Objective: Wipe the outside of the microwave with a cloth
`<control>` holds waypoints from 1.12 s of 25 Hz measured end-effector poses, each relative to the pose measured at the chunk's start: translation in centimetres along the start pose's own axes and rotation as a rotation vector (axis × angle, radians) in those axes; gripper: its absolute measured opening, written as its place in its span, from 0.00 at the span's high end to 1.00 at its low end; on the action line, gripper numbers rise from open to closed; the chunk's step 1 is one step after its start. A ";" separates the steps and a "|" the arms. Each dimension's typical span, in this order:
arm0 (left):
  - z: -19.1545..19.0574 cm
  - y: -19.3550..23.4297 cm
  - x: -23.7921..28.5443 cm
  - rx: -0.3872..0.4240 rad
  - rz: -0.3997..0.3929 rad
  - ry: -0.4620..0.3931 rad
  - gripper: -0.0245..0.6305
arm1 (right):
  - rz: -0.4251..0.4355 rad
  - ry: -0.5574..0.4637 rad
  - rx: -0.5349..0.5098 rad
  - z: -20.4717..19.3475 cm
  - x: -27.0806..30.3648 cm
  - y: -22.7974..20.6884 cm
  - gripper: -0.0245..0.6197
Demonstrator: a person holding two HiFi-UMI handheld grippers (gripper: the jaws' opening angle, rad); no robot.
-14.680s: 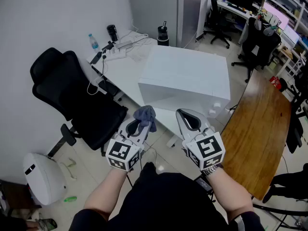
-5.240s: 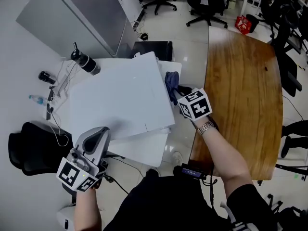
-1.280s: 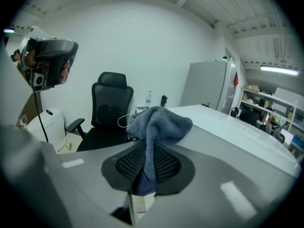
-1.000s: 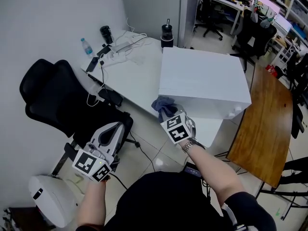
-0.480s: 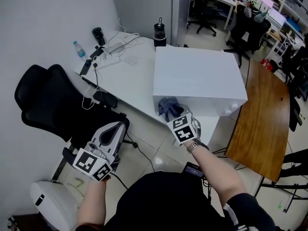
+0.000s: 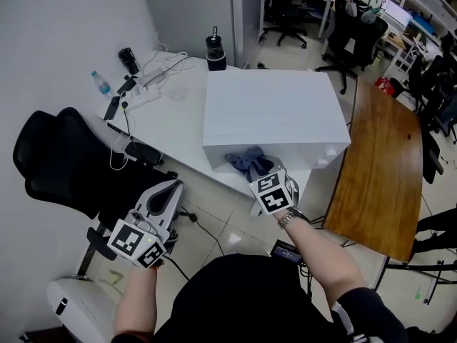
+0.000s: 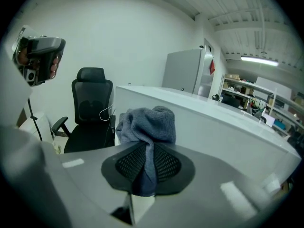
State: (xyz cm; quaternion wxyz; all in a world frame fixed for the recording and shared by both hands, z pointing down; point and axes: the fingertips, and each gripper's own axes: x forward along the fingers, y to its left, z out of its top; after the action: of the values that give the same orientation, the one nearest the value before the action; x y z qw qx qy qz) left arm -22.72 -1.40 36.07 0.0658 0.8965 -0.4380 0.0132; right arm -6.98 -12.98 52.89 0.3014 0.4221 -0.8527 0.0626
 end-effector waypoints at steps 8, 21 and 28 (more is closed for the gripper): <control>0.4 -3.6 3.9 0.001 -0.031 0.010 0.96 | -0.022 0.004 0.034 -2.5 -2.6 -4.5 0.88; 0.6 -9.7 9.0 0.015 -0.063 0.022 0.96 | -0.094 0.016 0.092 -7.2 -7.2 -12.7 0.89; 0.6 -13.0 11.0 0.028 -0.077 0.026 0.96 | -0.133 0.013 0.119 -9.2 -9.8 -16.6 0.89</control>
State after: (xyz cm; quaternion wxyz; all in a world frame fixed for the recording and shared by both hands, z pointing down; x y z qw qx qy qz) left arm -5.72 -2.17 34.95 0.0595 0.9133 -0.4019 0.0284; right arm 14.39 -13.52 52.32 0.2847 0.4944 -0.8157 0.0956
